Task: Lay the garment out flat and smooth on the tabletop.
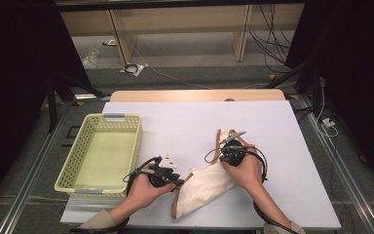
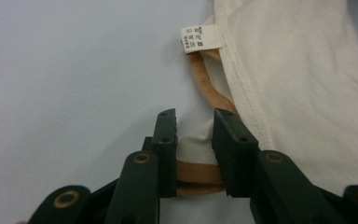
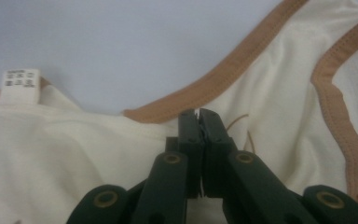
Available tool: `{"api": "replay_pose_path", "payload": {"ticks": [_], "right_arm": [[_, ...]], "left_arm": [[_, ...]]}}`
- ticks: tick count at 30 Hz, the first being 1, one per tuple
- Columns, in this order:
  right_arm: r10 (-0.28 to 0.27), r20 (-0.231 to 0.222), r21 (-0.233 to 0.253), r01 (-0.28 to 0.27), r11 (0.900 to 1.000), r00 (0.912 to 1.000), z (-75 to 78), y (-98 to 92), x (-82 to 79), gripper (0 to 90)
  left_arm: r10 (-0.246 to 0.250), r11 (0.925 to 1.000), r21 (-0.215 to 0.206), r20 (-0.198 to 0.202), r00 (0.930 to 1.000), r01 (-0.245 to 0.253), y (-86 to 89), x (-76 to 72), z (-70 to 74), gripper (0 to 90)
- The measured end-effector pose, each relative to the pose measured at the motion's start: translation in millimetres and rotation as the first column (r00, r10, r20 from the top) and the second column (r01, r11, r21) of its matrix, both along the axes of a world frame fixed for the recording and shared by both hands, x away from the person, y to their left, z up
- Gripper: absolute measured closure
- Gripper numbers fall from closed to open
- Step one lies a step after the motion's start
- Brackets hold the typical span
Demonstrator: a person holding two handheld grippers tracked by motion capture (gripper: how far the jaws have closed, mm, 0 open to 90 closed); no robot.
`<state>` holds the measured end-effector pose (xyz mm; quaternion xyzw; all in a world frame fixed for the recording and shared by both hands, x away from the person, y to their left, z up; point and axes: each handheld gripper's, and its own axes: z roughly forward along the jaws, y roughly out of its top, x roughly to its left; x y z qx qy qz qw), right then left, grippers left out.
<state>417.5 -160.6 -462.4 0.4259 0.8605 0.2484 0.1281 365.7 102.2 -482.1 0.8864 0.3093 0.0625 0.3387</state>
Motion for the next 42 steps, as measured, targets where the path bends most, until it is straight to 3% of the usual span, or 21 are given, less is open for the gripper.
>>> {"api": "replay_pose_path", "payload": {"ticks": [11, 15, 26, 28, 33, 39, 42], "right_arm": [[0.017, 0.034, 0.073, -0.019, 0.997, 0.9993, 21.2, -17.0, -19.1, 90.0], [0.015, 0.028, 0.071, -0.017, 0.997, 0.9995, 22.5, -22.5, -20.2, 90.0], [-0.051, 0.019, 0.108, 0.049, 0.993, 0.9985, 30.0, -59.8, -44.6, 90.0], [-0.060, 0.046, 0.119, 0.055, 0.991, 0.9971, 30.1, -64.4, -43.7, 90.0], [-0.032, 0.082, 0.143, 0.020, 0.990, 0.9962, 27.0, -45.9, -27.9, 79.5], [0.042, 0.014, 0.090, -0.043, 0.995, 0.9990, 6.0, -11.8, 1.6, 69.1], [0.035, -0.007, 0.046, -0.035, 0.998, 0.9994, -0.2, -3.6, 9.3, 69.3]], "left_arm": [[0.001, 1.0000, 0.005, -0.001, 1.0000, -0.001, -1.0, -1.2, -0.4, 71.6], [0.004, 1.0000, 0.003, -0.003, 1.0000, -0.004, -0.7, -1.2, -0.5, 71.6], [0.005, 1.0000, 0.005, -0.004, 1.0000, -0.005, -0.7, -1.3, -0.6, 71.5], [0.003, 1.0000, 0.009, -0.007, 1.0000, -0.003, -0.9, -0.9, -0.3, 71.4], [0.008, 1.0000, 0.004, -0.008, 0.9999, -0.007, -0.8, -1.0, -0.7, 71.3], [0.007, 1.0000, 0.002, -0.007, 1.0000, -0.007, -0.6, -1.0, -0.9, 71.2], [0.007, 1.0000, 0.001, -0.009, 0.9999, -0.007, -0.5, -0.7, -1.0, 71.2]]}}
